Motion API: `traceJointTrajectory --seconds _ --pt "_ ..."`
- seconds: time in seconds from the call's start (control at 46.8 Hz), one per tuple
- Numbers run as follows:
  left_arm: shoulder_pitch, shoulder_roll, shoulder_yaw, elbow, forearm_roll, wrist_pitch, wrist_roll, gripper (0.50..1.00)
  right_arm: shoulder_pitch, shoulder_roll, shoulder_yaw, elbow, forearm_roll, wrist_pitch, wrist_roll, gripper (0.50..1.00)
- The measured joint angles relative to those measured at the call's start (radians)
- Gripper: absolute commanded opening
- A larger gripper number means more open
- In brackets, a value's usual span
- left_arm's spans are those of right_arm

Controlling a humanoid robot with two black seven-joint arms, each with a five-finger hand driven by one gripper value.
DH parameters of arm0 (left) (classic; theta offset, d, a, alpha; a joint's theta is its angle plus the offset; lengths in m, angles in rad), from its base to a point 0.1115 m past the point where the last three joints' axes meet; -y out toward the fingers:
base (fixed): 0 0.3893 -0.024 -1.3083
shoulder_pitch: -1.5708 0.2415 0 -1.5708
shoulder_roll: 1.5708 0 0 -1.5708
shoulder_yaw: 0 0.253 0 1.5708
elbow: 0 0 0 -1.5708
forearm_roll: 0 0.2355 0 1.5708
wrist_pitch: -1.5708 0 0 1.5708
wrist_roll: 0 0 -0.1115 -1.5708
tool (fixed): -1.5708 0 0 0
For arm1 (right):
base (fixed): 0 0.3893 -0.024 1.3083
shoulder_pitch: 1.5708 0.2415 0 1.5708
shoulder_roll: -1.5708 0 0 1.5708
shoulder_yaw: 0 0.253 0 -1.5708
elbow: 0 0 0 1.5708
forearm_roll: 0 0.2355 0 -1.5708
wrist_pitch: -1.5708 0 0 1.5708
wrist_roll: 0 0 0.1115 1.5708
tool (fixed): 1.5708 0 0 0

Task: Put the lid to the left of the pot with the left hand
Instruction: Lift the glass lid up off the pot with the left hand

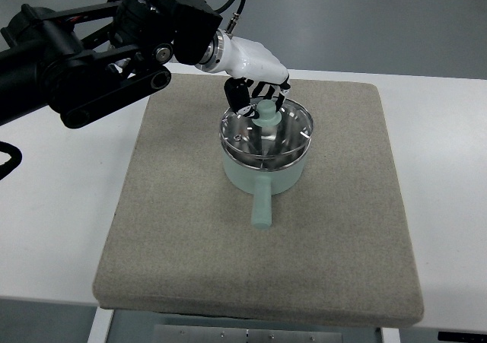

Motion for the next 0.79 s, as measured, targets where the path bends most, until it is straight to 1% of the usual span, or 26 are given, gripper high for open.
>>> traceJointTrajectory --seconds 0.384,0.79 --pt "-0.012 0.029 -0.001 -0.002 0.000 0.012 0.006 0.500 0.000 0.000 0.000 0.000 0.000 0.000 0.000 0.924" --pt "-0.030 0.030 -0.002 -0.001 -0.001 0.013 0.008 0.500 0.000 0.000 0.000 0.000 0.000 0.000 0.000 0.924"
